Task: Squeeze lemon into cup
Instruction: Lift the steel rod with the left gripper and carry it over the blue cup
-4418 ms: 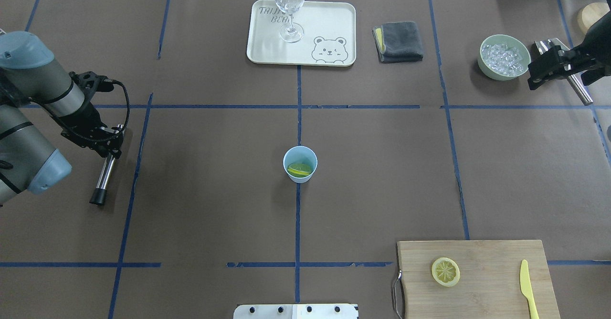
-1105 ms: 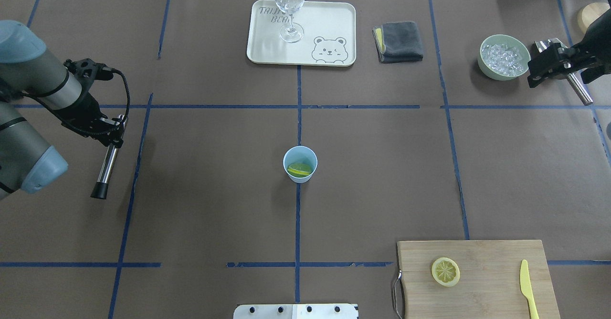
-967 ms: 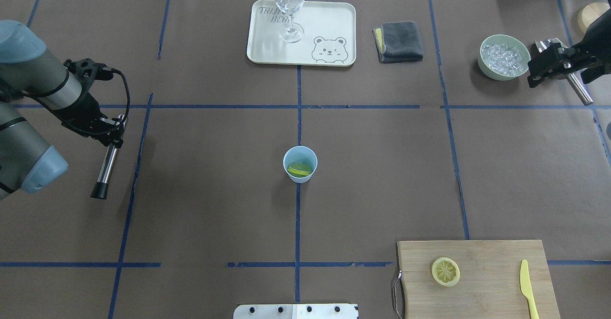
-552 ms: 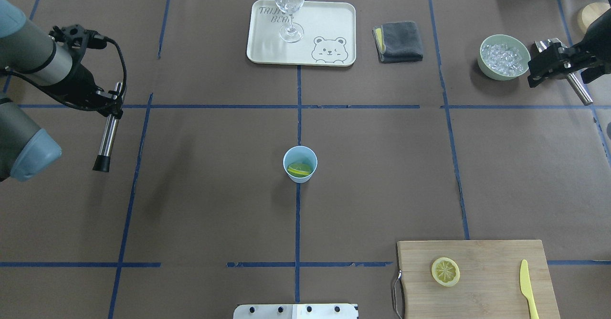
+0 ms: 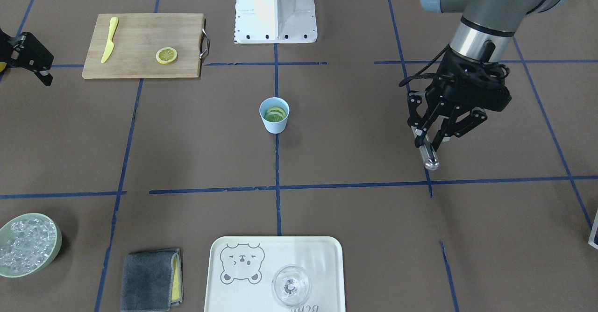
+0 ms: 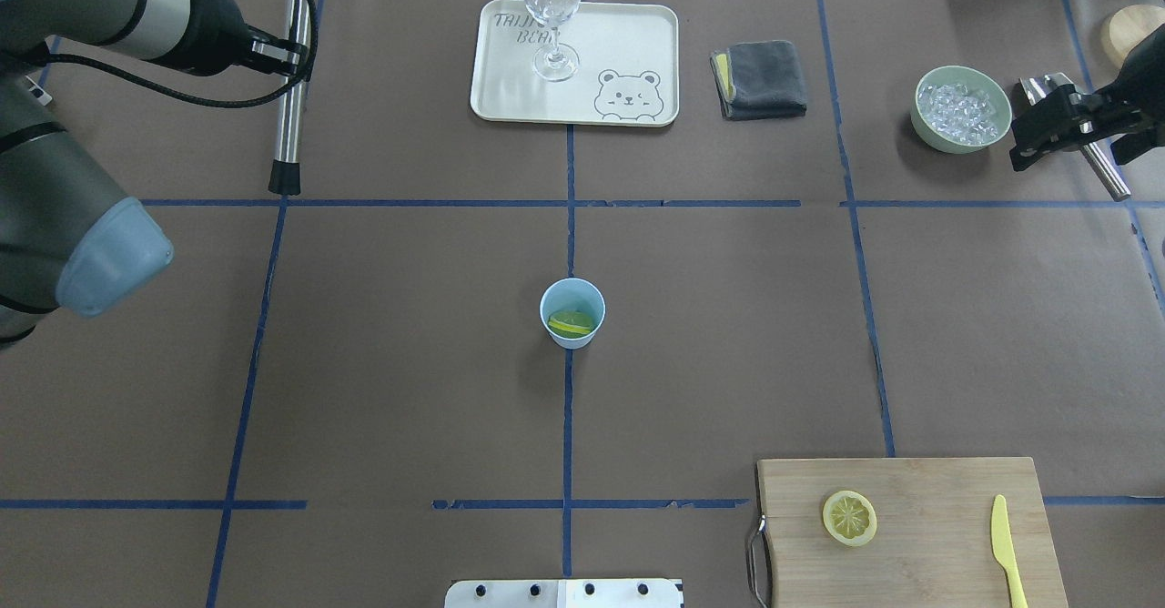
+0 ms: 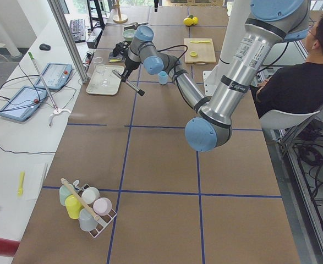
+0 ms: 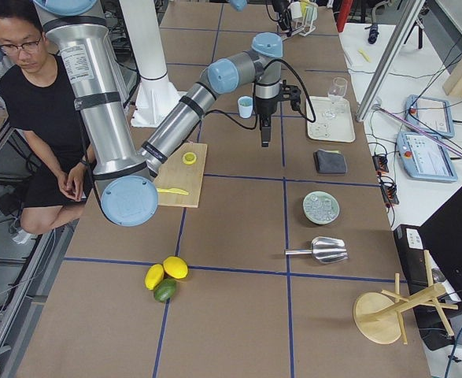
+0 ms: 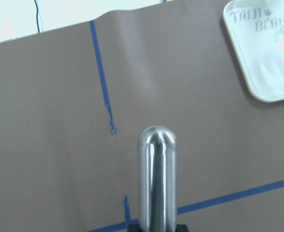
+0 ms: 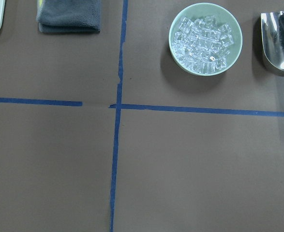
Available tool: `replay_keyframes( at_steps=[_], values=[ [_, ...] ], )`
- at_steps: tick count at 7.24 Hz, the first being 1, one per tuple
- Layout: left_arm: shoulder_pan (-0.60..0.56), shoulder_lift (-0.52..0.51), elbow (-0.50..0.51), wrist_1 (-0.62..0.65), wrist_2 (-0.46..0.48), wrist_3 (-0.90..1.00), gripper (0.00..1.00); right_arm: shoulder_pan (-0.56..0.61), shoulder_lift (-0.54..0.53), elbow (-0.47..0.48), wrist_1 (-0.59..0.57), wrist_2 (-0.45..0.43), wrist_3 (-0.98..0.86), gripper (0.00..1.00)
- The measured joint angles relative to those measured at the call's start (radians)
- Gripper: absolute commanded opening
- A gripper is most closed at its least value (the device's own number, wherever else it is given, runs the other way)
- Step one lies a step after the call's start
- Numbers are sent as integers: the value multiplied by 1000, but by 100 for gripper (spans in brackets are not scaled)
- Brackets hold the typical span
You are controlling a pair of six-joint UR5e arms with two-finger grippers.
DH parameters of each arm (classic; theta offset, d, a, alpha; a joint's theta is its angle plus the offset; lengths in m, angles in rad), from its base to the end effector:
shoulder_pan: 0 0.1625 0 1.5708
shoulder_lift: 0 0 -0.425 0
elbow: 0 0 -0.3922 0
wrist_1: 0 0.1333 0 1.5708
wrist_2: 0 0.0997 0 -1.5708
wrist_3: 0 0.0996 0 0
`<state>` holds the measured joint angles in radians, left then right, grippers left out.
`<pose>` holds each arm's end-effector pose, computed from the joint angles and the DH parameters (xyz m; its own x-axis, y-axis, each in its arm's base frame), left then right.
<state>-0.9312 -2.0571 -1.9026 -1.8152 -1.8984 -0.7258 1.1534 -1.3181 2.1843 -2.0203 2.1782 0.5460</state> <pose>0.2755 -0.5399 0.2108 0.6355 0.3322 -0.6970 0.1756 0.8169 0.5495 -0.1265 -0.4740 0.3096 0.7540 -0.0309 0.6562 -0.0244 0.9969 0.0749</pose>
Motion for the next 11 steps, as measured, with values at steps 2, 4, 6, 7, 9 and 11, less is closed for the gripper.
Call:
replay_keyframes(
  at_steps=[2, 4, 6, 7, 9, 11],
  values=[
    [50, -11, -7, -173, 9, -102, 0, 62, -56, -11, 0, 9, -94, 100],
    [95, -23, -8, -355, 53, -141, 0, 223, -123, -98, 0, 113, -336, 100],
    [169, -21, -9, -513, 190, -146, 0, 382, -172, -222, 6, 170, -593, 100],
    [236, -20, -10, -566, 306, -146, 0, 424, -199, -278, 57, 175, -646, 100],
    [411, -18, -20, -615, 616, -141, 0, 461, -258, -416, 278, 180, -665, 100],
    [557, -17, -23, -622, 896, -124, 0, 470, -269, -501, 378, 179, -656, 100]
  ],
)
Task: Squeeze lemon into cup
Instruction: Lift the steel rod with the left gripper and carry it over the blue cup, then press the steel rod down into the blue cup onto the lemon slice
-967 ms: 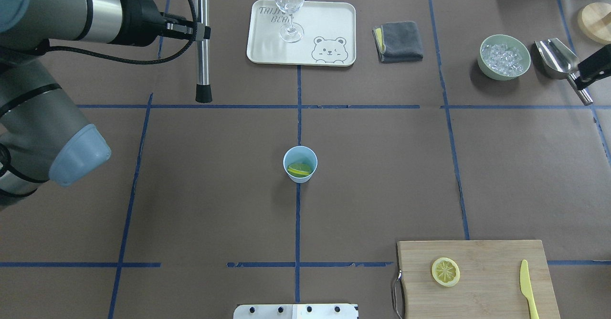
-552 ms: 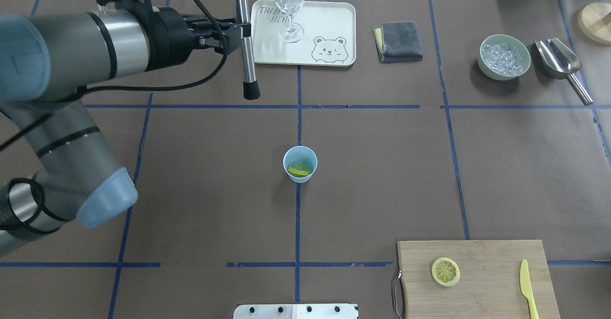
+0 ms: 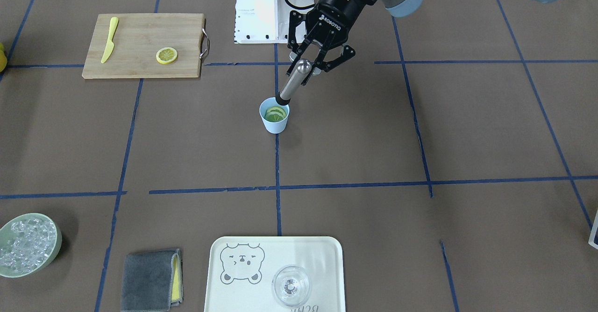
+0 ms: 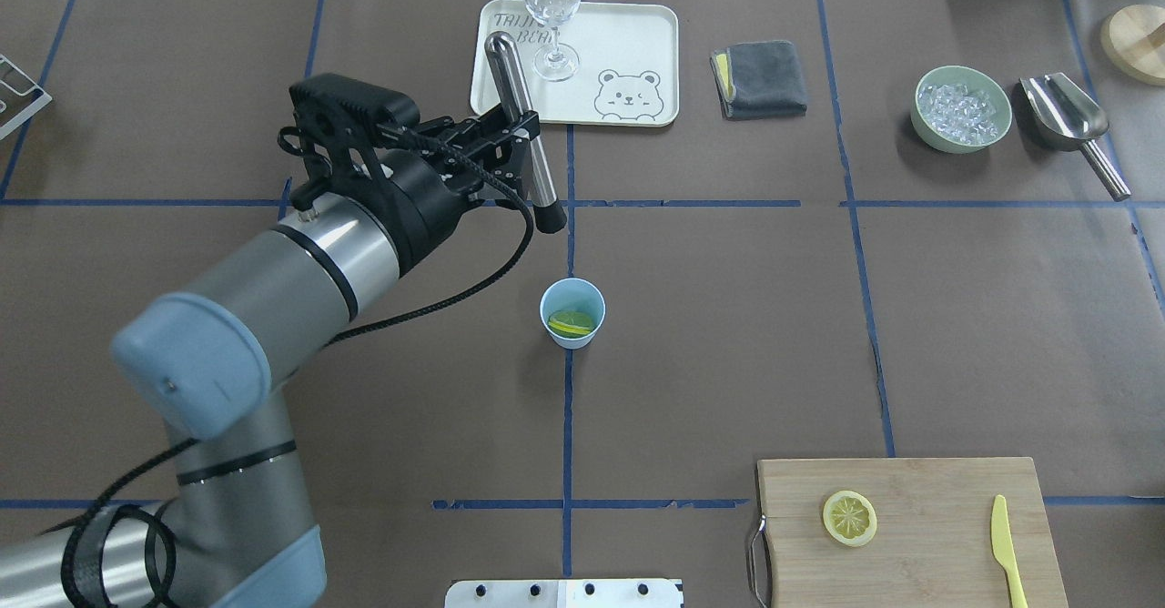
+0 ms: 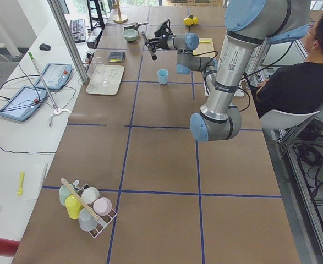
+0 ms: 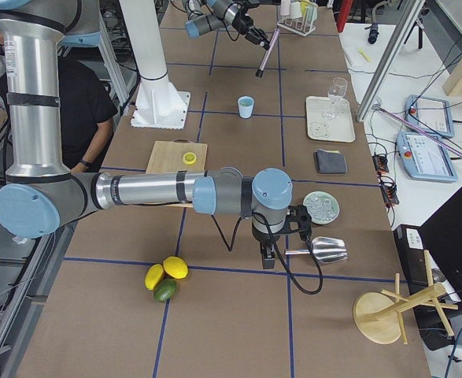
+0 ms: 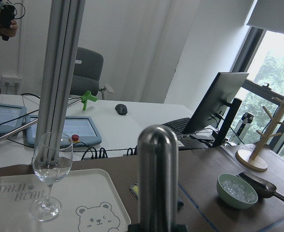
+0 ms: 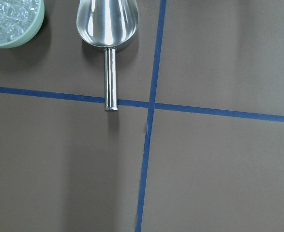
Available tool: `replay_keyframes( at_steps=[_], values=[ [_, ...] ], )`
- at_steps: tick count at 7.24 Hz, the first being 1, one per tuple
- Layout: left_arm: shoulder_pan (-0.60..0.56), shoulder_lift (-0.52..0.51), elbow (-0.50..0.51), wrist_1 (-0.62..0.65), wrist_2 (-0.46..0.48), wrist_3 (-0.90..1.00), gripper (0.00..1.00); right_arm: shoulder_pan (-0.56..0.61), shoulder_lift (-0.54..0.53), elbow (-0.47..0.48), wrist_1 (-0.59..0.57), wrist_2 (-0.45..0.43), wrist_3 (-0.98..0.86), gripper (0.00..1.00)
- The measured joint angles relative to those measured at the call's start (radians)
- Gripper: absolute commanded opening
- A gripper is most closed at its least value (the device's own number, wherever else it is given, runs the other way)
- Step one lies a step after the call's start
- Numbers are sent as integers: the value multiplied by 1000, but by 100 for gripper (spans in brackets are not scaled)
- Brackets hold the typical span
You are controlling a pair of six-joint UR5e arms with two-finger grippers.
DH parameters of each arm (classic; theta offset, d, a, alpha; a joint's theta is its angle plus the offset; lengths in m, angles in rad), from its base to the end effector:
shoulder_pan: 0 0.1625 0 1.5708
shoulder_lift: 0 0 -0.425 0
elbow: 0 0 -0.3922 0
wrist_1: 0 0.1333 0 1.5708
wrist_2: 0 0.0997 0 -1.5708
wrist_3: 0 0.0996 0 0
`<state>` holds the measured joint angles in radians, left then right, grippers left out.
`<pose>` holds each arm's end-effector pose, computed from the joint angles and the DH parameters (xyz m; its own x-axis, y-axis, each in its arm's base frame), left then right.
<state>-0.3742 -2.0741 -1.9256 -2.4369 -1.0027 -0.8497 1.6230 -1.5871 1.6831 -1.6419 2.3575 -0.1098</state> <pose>0.4242 -0.3674 0.1267 0.4233 0.4316 -0.7965 0.6970 0.4064 0.5907 0.0880 -0.4809 0.6177 0.7076 -0.0903 0.7008 0.0255 0.9944 0.1023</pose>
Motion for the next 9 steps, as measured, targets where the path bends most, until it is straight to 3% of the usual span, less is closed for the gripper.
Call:
replay_keyframes(
  at_steps=[2, 5, 9],
  values=[
    [78, -1, 38, -1, 142, 40, 0, 1, -2, -22, 21, 0, 11, 100],
    [151, -37, 116, -3, 166, 51, 0, 1, -1, -27, 23, 1, 19, 100],
    [161, -52, 162, -7, 162, 49, 0, 1, -1, -24, 24, 2, 21, 100]
  ],
)
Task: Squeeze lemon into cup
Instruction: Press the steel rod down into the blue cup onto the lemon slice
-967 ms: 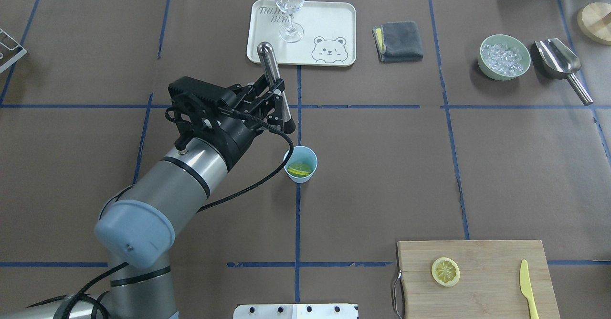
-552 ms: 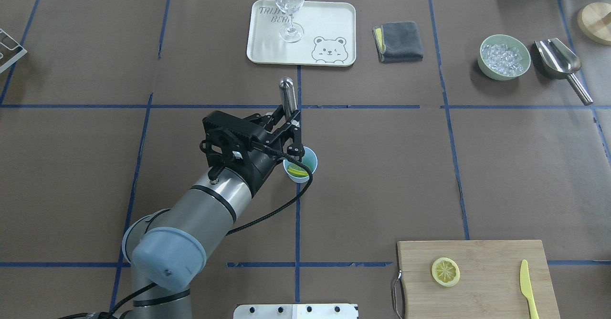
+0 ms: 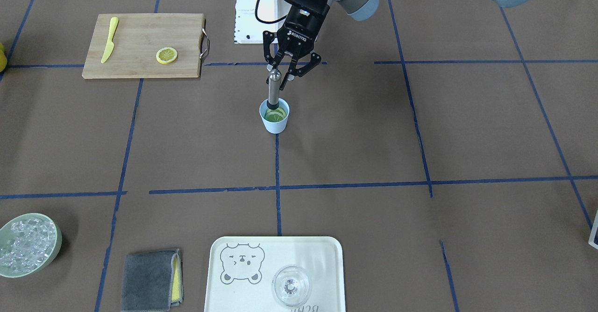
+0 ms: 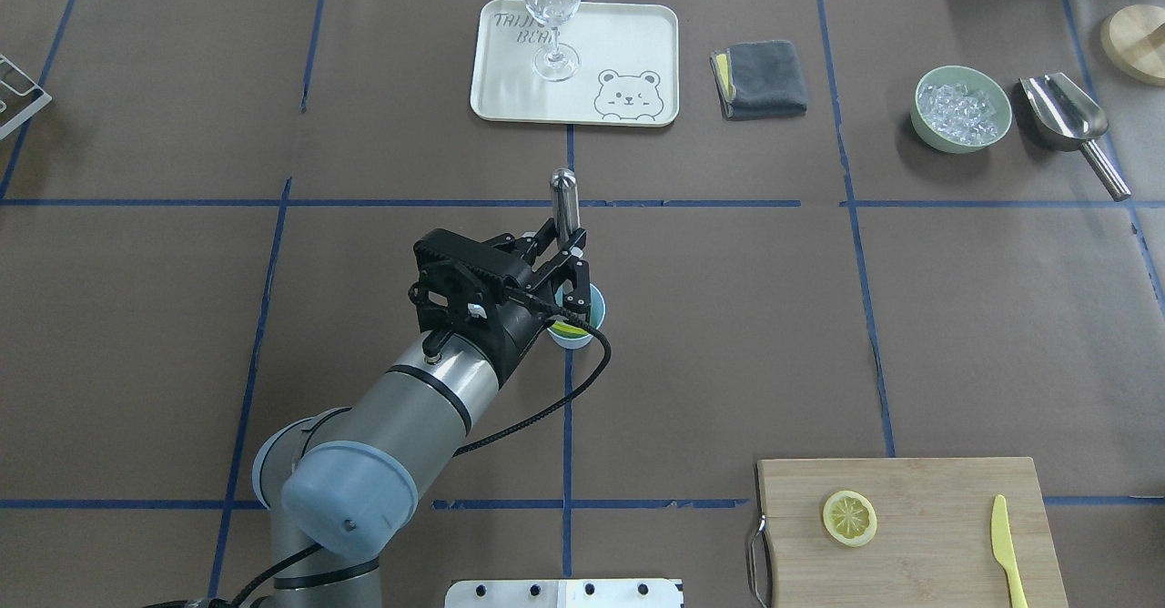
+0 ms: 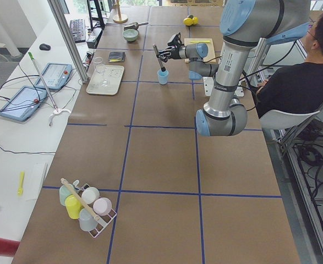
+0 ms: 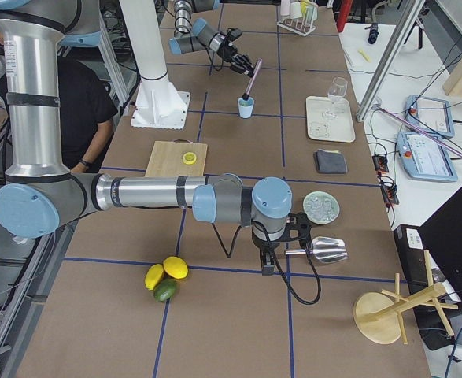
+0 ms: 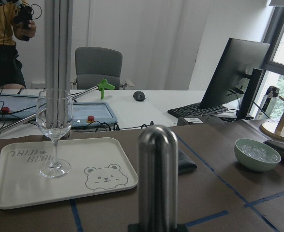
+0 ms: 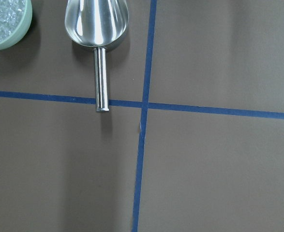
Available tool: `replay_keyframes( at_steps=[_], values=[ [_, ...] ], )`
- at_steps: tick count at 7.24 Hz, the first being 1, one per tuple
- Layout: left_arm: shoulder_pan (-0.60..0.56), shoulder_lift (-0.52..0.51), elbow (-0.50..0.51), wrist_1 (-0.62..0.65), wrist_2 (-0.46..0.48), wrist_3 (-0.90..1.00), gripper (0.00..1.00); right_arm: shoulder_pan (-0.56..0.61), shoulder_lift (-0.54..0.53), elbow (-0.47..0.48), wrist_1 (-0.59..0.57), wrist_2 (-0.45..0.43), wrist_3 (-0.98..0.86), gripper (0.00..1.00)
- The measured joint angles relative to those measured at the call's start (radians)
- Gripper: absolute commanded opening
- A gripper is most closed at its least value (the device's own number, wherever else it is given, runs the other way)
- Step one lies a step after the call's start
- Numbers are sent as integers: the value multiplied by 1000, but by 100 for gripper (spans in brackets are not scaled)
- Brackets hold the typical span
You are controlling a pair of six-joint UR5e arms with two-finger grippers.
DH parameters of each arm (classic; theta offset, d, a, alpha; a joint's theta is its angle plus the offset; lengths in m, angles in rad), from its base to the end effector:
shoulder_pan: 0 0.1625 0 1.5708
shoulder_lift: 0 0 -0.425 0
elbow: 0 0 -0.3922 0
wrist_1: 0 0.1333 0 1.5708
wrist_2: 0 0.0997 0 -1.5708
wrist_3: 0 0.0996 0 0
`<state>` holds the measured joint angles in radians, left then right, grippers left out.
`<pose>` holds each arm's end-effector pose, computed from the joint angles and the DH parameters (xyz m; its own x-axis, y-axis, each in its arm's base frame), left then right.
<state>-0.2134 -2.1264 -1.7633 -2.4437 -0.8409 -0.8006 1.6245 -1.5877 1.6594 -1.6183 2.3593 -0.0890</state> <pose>0.5253 -0.3182 0.1535 0.5279 0.4166 -0.7402 0.6146 0.4141 0.6714 0.0886 -0.4813 0.6271 0.7068 -0.0681 0.7041 0.0092 0.9962 0.0871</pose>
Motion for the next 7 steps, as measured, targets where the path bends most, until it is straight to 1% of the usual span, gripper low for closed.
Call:
replay_keyframes(
  at_steps=[3, 5, 7],
  values=[
    [0, -22, 53, -13, -1, 0, 0, 0, 5, 0, 0, -1, 0, 100],
    [0, -23, 98, -54, -1, 0, 0, 0, 8, 0, 0, -1, 0, 100],
    [9, -19, 120, -67, -1, -1, 0, 0, 9, 2, 0, -2, 1, 100]
  ],
)
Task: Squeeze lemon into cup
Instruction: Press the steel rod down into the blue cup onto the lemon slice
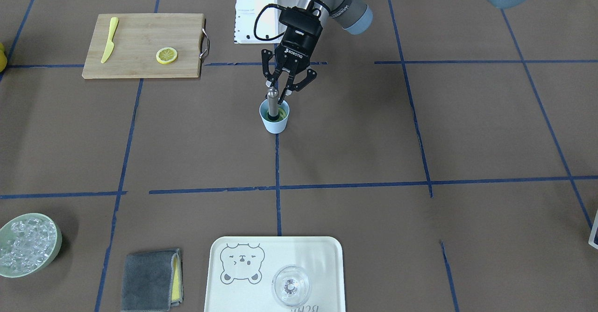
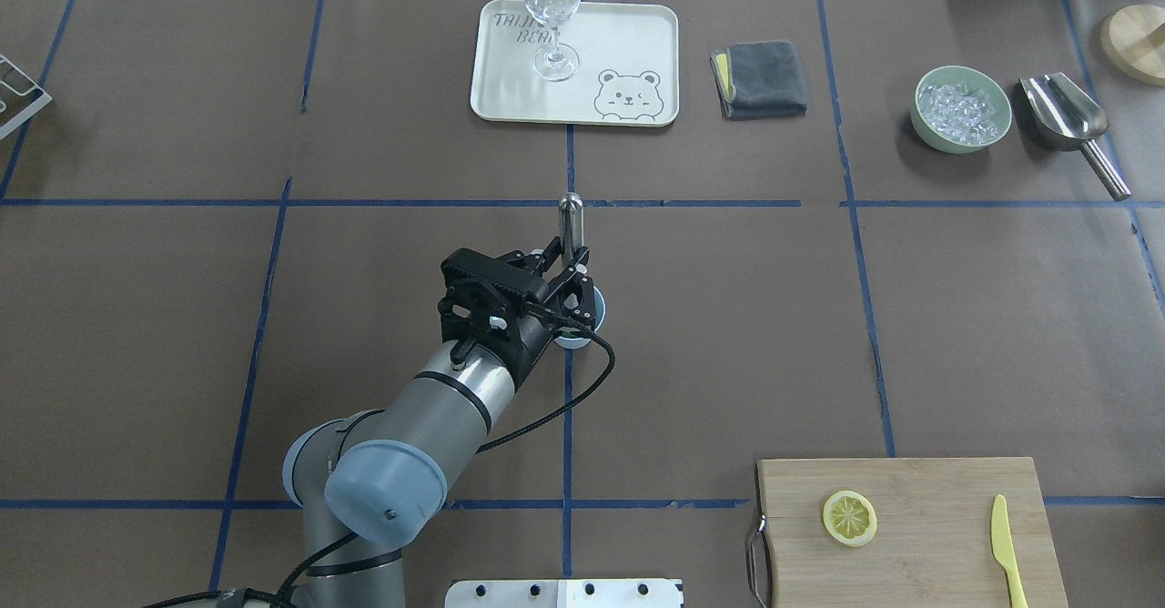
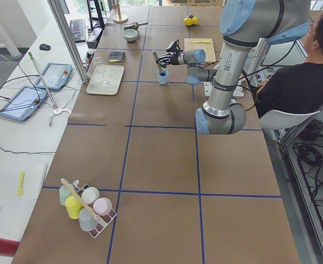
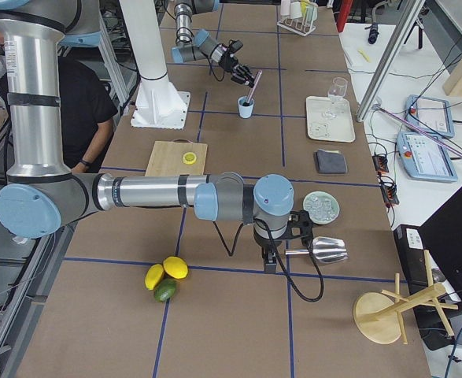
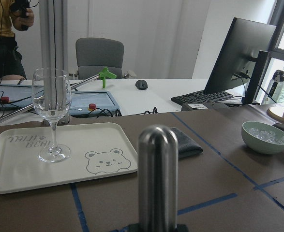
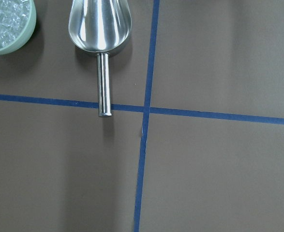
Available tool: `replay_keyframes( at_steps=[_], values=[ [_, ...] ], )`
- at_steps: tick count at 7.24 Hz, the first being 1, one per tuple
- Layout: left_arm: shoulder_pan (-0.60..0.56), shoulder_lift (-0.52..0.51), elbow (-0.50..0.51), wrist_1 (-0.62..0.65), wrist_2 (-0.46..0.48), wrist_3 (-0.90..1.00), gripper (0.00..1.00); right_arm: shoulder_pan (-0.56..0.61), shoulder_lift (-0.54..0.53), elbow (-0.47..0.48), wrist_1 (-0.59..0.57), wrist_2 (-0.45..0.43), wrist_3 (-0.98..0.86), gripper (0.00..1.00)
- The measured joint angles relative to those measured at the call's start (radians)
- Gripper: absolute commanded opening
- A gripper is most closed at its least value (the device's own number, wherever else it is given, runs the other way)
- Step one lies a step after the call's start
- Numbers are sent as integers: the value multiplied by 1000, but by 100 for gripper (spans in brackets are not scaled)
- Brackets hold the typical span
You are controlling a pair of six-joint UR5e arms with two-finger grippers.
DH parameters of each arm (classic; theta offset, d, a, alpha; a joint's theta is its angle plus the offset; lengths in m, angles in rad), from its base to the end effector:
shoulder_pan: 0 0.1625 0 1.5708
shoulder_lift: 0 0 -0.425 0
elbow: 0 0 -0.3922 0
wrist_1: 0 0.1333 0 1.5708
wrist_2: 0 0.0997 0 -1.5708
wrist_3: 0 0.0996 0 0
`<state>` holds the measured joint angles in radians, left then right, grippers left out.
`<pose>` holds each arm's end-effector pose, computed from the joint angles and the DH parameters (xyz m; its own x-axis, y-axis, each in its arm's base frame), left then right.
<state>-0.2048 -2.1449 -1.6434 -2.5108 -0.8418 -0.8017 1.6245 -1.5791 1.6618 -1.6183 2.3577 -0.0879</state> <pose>0.5630 -0.3209 0.1822 0.5478 0.4160 -0.7258 0.5884 0.4251 0.6878 0.0889 -0.4854 0.6219 0.7083 -0.0746 0.7019 0.0086 0.9952 0.0972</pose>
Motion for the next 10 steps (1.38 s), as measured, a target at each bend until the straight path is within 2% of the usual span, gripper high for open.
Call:
replay_keyframes(
  at_steps=[5, 8, 10],
  values=[
    [26, 4, 8, -1, 2, 0, 0, 0, 1, 10, 1, 1, 14, 100],
    [24, 2, -39, -4, 0, 22, 0, 0, 3, 13, 2, 1, 17, 100],
    [8, 4, -84, -59, 0, 116, 0, 0, 4, 17, 2, 1, 17, 100]
  ],
)
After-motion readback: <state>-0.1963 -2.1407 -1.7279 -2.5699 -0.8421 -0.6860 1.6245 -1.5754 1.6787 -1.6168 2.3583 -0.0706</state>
